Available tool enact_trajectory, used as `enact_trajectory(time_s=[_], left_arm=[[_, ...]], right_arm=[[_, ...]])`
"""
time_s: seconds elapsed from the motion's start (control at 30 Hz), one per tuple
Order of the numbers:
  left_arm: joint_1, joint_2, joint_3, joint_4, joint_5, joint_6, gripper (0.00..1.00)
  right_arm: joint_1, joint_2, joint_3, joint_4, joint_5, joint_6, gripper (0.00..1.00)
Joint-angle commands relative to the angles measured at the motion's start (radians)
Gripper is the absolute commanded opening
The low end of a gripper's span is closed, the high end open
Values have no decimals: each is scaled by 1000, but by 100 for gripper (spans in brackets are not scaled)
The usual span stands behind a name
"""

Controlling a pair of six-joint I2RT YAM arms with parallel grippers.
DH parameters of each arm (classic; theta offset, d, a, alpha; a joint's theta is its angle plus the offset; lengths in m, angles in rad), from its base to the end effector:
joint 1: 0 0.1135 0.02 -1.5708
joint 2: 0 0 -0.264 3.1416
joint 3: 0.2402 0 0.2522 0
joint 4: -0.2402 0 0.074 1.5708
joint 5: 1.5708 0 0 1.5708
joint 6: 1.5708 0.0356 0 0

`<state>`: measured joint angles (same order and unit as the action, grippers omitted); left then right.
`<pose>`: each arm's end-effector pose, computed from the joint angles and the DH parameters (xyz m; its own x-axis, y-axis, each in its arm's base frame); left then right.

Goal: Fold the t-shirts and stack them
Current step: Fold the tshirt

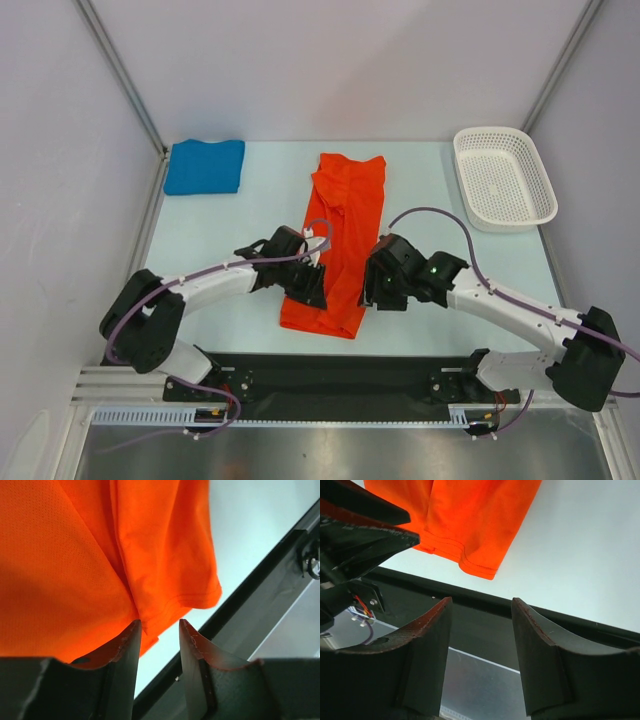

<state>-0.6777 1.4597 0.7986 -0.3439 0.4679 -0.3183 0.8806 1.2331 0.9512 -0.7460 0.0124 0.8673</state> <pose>0.2062 -0.1866 0.1835 -0.8587 0.3326 -0.3900 0.5046 0.6820 -0.5294 0.1539 0.1857 0.2582 -0.9375 0.0622 -0.3423 -0.0804 0.9185 0.3871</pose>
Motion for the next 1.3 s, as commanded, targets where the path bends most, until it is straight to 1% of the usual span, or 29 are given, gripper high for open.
enact_trajectory(time_s=[0.0, 0.1, 0.33, 0.57, 0.67, 0.8, 0.87, 0.9, 0.97, 1.2, 1.23, 1.27], left_arm=[[-6, 50, 4, 63, 23, 22, 39], [-6, 88, 14, 65, 9, 15, 36], [-6, 123, 14, 51, 6, -8, 30], [-22, 90, -39, 89, 46, -42, 29], [-26, 71, -61, 95, 55, -51, 27], [-28, 24, -79, 89, 66, -77, 17], [-28, -28, -82, 83, 64, -85, 15], [-28, -44, -82, 83, 60, -94, 9], [-28, -76, -90, 72, 52, -105, 6], [-33, -78, -153, 117, 80, -162, 5], [-34, -70, -160, 137, 90, -168, 5], [-40, -68, -173, 144, 94, -176, 5]], right_arm=[[3, -43, -14, 25, 38, 65, 56], [3, -47, -14, 17, 43, 64, 54], [1, -40, -12, 13, 41, 44, 54], [-9, -20, -6, 22, 21, 21, 54], [-12, -4, -6, 28, 12, 13, 53], [-11, 11, -9, 34, 3, 12, 53], [-11, 12, -14, 39, 3, 10, 53], [-11, 12, -15, 40, 1, 10, 53], [-11, 14, -23, 42, 3, 12, 53], [-9, 29, -54, 68, -3, 19, 53], [-5, 35, -54, 77, -2, 18, 52], [-3, 48, -52, 82, -31, 15, 49]])
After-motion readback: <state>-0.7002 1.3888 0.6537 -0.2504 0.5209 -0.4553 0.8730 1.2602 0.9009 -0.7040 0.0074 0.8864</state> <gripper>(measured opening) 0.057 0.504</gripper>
